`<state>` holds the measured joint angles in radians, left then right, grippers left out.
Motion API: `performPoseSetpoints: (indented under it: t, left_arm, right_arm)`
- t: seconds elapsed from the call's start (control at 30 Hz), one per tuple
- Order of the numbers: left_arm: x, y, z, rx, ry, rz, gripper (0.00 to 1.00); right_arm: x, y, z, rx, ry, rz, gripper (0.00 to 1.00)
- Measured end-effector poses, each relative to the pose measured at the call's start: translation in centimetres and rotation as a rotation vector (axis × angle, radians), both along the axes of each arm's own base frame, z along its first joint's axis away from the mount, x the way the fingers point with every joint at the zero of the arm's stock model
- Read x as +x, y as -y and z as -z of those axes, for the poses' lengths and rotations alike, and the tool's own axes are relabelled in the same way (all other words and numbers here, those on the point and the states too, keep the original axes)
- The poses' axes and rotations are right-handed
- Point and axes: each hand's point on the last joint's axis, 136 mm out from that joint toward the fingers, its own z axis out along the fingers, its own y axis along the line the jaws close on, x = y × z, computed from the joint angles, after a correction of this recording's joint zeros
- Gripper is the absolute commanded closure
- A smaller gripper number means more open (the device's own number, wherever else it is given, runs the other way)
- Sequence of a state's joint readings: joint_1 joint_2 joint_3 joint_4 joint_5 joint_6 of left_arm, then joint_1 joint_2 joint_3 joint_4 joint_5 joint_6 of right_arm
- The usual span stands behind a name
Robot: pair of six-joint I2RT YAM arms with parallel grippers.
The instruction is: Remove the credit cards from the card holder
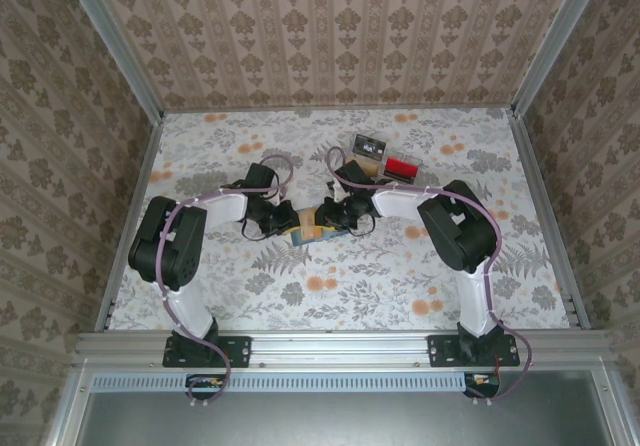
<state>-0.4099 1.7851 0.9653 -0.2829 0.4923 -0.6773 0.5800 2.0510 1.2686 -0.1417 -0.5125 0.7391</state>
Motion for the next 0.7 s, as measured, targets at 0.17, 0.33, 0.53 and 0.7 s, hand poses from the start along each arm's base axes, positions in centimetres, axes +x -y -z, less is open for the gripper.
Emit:
performPoseSetpoints:
  t: [0.17,0.33,0.53,0.7]
  left_arm:
    - [0.0,-0.2,0.1,0.0,-0.003,-0.005,0.87]
    - [0.1,-0.3,0.1,0.001,0.0,-0.003,0.83]
    - [0.2,-0.4,0.1,0.001,0.007,0.003,0.83]
    - [0.2,-0.5,0.0,-0.003,0.005,0.0,0.83]
  right_arm:
    - [0.4,-0.6,-0.3,0.038,0.013,-0.003,0.86]
    - [0.9,-0.7,-0.8,0.064,0.029,0.003,0.94]
    - [1.1,1.0,-1.4,0.033,0.068,0.03,0.96]
    - [1.4,3.2,-2.0,-0.003,0.105,0.068,0.97]
